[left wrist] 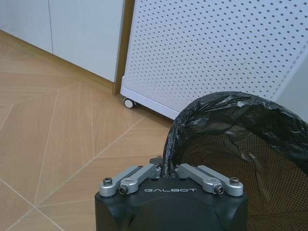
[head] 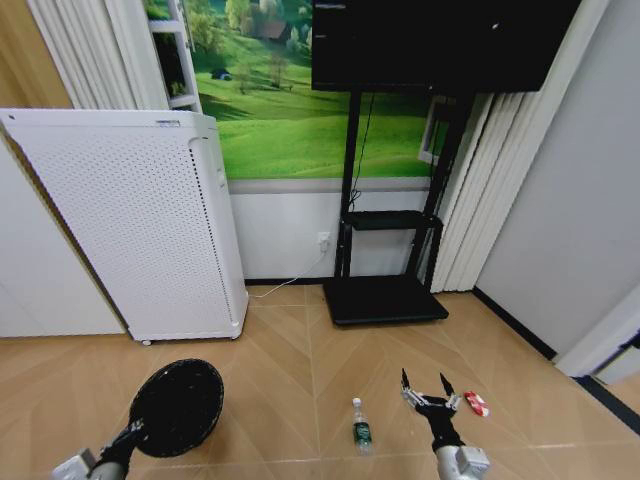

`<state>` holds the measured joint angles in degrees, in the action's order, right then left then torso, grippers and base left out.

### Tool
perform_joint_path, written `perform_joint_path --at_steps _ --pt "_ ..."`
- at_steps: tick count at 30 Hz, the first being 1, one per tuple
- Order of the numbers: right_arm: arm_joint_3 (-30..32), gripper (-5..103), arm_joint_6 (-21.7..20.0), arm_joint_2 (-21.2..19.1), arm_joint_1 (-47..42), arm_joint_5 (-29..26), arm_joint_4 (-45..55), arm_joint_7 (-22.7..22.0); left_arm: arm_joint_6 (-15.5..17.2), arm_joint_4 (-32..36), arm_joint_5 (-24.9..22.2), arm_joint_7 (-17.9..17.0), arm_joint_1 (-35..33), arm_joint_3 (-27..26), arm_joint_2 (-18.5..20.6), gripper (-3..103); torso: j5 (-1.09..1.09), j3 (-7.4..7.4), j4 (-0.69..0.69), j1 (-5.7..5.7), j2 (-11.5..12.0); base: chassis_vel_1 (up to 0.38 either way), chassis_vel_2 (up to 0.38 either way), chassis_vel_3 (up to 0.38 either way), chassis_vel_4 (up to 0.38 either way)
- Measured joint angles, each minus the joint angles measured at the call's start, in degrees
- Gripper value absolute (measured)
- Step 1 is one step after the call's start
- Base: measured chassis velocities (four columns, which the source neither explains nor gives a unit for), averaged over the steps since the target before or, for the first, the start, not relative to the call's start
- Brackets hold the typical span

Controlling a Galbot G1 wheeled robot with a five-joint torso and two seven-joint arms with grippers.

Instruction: Pick up the trash bin and place the garbage on the floor into it.

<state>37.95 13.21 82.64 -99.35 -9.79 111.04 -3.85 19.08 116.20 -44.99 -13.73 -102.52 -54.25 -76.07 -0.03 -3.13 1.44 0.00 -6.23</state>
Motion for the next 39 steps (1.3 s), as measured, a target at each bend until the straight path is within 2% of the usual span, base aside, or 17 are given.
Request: perform_joint_path --at_steps 6,9,11,12,14,15,17,20,22,27,31,39 --pt "-0.62 100 0.37 -1.98 1.46 -0.59 -1.54 -0.23 0.79 2.02 -1.28 -0.2 -0.7 0.0 -0.37 3 0.04 0.0 0.0 0.0 -0.01 0.25 0.239 -0.235 -0.259" --pt "-1.35 100 0.66 -4.22 2.98 -1.53 -3.14 -0.68 0.97 2.72 -1.37 -0.3 -0.87 0.01 -0.43 3 0.02 0.0 0.02 0.0 0.0 0.178 0.119 -0.227 -0.143" --pt "-2.72 100 -1.74 -6.8 4.79 -4.49 -4.9 -1.39 1.13 3.23 -1.54 -0.44 -1.11 0.01 -0.54 3 0.02 0.0 -0.01 0.0 -0.01 0.125 0.009 -0.039 -0.087" --pt "-2.72 100 -1.74 -6.8 4.79 -4.49 -4.9 -1.39 1.13 3.23 -1.54 -0.44 -1.11 0.01 -0.54 3 0.02 0.0 -0.01 0.0 -0.01 0.081 0.009 0.007 -0.06" --pt "-5.51 100 -5.44 -9.69 7.4 -8.23 -8.11 -3.47 1.18 3.71 -1.49 -0.44 -1.43 0.02 -0.76 3 0.04 -0.01 -0.02 0.0 0.0 -0.037 0.005 0.046 -0.001" --pt "-5.51 100 -5.44 -9.69 7.4 -8.23 -8.11 -3.47 1.18 3.71 -1.49 -0.44 -1.43 0.02 -0.76 3 0.04 -0.01 -0.02 0.0 0.0 -0.073 0.011 0.092 -0.002" --pt "-9.05 100 -7.31 -12.83 11.5 -10.05 -13.98 -5.55 1.26 4.34 -1.13 -0.43 -1.88 0.28 -1.0 3 0.06 -0.01 -0.01 0.0 0.0 -0.086 -0.045 0.057 0.031" --pt "-10.37 100 -8.29 -14.15 13.17 -10.51 -16.75 -6.18 1.27 4.71 -0.92 -0.4 -2.24 0.39 -1.18 3 0.06 -0.01 0.0 0.0 -0.01 -0.076 -0.063 0.041 0.028" --pt "-12.46 100 -11.12 -16.08 15.9 -11.83 -22.28 -6.83 1.29 5.67 -0.56 -0.23 -2.93 0.51 -1.75 3 0.03 -0.01 0.0 0.0 -0.01 0.0 0.0 0.0 0.0" --pt "-14.22 100 -14.28 -16.15 16.7 -12.58 -27.57 -5.09 1.31 6.03 -0.44 -0.27 -3.17 0.19 -2.22 3 0.03 -0.01 0.0 0.0 0.0 0.0 0.0 0.0 0.0" --pt "-14.87 100 -15.17 -15.13 16.38 -11.87 -29.04 -3.39 1.32 6.44 -0.61 -0.39 -3.44 -0.05 -2.41 3 0.02 0.0 0.01 0.0 0.0 0.0 0.0 0.0 0.0" --pt "-16.11 100 -16.81 -11.74 18.39 -5.82 -35.62 -3.7 0.99 8.06 -0.91 0.02 -4.82 -0.7 -2.88 3 0.03 0.0 -0.01 0.0 0.0 0.0 0.0 0.0 0.0"
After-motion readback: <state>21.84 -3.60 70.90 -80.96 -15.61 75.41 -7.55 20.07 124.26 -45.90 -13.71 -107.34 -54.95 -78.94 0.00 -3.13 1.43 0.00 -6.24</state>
